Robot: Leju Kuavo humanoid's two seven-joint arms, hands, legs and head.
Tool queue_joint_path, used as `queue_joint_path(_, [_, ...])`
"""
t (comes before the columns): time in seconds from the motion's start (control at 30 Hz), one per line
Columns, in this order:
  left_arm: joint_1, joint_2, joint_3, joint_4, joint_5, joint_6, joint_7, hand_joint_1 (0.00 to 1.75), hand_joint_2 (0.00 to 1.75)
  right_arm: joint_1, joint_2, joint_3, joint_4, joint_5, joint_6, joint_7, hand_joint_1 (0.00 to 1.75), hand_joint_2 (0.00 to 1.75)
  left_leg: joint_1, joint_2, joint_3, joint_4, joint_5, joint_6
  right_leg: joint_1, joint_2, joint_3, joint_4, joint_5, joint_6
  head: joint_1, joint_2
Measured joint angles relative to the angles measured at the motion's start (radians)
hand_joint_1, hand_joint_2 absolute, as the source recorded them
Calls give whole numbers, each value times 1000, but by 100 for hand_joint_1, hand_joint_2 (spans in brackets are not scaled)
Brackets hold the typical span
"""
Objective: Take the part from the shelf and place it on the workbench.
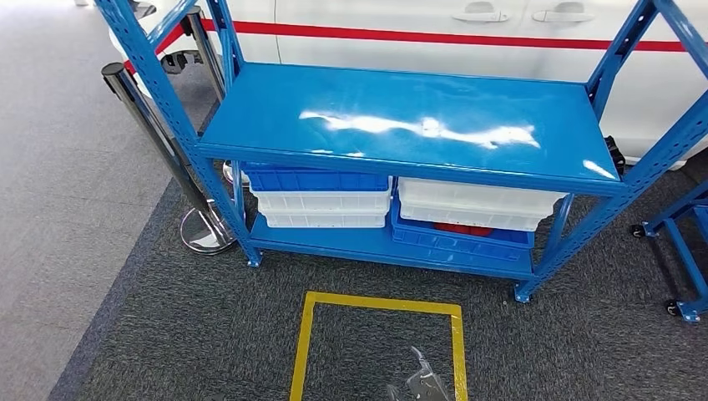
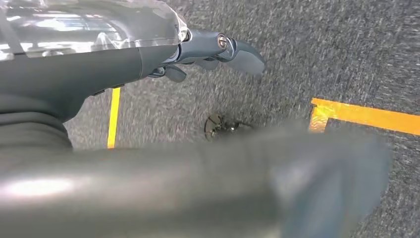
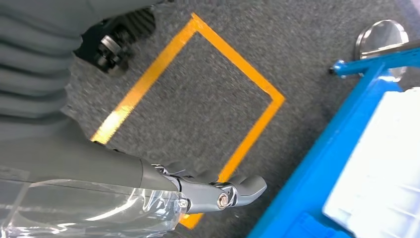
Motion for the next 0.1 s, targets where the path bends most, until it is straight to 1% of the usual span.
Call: queue_joint_path(0.1, [2,0,-12,0,-7,5,-1,0,175,-2,-1,0,10,-14,-1,10,0,175,0,0,0,0,0,0,0,0,1,-1,0,0,0,0])
